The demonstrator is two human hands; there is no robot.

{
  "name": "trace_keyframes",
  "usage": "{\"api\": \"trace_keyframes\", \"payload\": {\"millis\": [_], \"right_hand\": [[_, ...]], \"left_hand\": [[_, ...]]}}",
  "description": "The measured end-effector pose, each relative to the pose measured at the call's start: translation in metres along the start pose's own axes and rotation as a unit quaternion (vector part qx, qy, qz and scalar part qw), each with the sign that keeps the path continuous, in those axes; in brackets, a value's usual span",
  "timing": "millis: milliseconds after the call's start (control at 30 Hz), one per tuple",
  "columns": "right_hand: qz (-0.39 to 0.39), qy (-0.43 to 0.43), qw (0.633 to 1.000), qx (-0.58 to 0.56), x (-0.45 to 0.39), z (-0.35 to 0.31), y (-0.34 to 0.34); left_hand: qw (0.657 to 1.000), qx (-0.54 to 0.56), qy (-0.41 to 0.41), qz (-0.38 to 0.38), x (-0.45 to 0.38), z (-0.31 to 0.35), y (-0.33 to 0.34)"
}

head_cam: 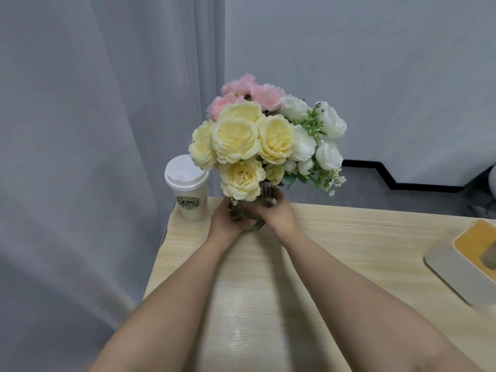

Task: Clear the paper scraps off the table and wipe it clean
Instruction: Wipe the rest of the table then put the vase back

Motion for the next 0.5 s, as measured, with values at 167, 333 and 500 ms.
{"api": "trace_keyframes", "payload": {"millis": [167, 333, 500], "right_hand": [[0.002, 0.003, 1.000, 0.009, 0.001, 0.005, 0.005], [-0.004, 0.000, 1.000, 0.016, 0.008, 0.005, 0.005], [-0.013, -0.012, 1.000, -0.003, 0.013, 0.004, 0.009]], "left_hand": [[1.000, 0.000, 0.013, 0.009, 0.002, -0.008, -0.001], [1.000, -0.011, -0.002, 0.002, 0.006, -0.013, 0.003], [0.998, -0.039, -0.030, -0.029, 0.007, -0.016, 0.008]]}}
Point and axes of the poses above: each hand's wrist, its own x-axis away from the middle knuckle, its own y-axis out of the palm, z = x × y, the point moved 10 cm from there along -x, towards the middle knuckle, and after that the axes turned 13 degrees about -z, right-handed, at the moved point
